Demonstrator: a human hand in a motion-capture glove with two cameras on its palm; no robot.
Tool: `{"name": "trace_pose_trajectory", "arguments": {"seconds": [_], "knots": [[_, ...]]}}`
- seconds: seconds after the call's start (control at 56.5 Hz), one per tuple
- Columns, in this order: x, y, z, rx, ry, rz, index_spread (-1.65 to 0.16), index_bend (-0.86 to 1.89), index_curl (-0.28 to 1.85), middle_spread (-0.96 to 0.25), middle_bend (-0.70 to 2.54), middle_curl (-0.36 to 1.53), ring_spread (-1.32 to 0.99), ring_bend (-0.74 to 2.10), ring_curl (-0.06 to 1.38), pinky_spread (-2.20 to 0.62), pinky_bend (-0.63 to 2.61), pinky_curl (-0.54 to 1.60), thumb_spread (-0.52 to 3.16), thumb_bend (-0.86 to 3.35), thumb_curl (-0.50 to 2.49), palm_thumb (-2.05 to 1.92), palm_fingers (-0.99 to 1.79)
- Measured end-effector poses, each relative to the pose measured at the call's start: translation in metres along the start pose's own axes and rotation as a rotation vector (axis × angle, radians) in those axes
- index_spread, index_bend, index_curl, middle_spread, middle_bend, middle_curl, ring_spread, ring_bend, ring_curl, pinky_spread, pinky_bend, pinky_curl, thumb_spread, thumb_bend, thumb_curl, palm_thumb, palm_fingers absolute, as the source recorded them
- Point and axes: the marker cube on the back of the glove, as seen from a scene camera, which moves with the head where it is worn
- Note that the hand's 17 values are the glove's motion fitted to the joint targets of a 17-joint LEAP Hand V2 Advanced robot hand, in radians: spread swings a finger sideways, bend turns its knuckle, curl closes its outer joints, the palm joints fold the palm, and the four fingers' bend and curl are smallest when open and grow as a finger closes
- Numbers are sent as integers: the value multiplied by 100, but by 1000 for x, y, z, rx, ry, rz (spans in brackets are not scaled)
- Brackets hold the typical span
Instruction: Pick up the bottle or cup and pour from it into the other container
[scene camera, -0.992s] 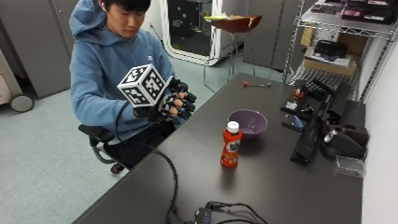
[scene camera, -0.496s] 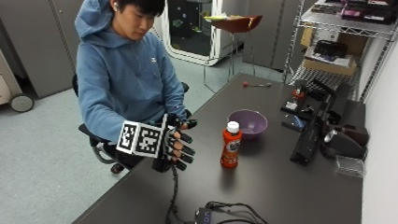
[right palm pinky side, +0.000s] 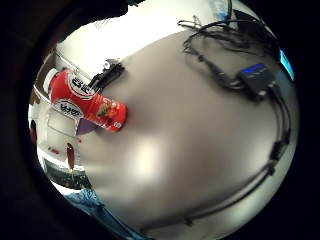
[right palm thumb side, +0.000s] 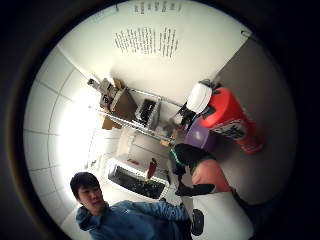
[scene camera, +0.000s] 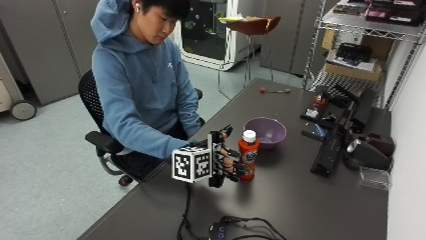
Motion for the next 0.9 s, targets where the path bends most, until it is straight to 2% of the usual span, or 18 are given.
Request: {"name": "trace_pose_trajectory", "arguments": {"seconds": [0.213, 0.407, 0.531, 0.638, 0.903], "knots": [[-2, -7, 54, -34, -112, -8, -29, 10, 14, 13, 19, 33, 12, 56, 32, 26, 59, 37, 88, -3, 39, 61, 4], [-4, -20, 83, 62, -258, 2, -28, 10, 14, 14, 19, 32, 14, 64, 33, 27, 60, 37, 84, -1, 40, 71, 10], [-4, -25, 91, 186, -282, 7, -23, 7, 13, 14, 29, 35, 10, 72, 33, 24, 59, 35, 81, 2, 43, 87, 39], [-9, -30, 95, 179, -248, 7, -16, 17, 18, 7, 45, 41, -1, 74, 34, 12, 49, 32, 75, 6, 48, 102, 86], [-42, -50, 92, 18, -106, -19, -12, 13, 27, -2, 39, 45, -11, 62, 39, -2, 45, 35, 42, -2, 59, 113, 98]]}}
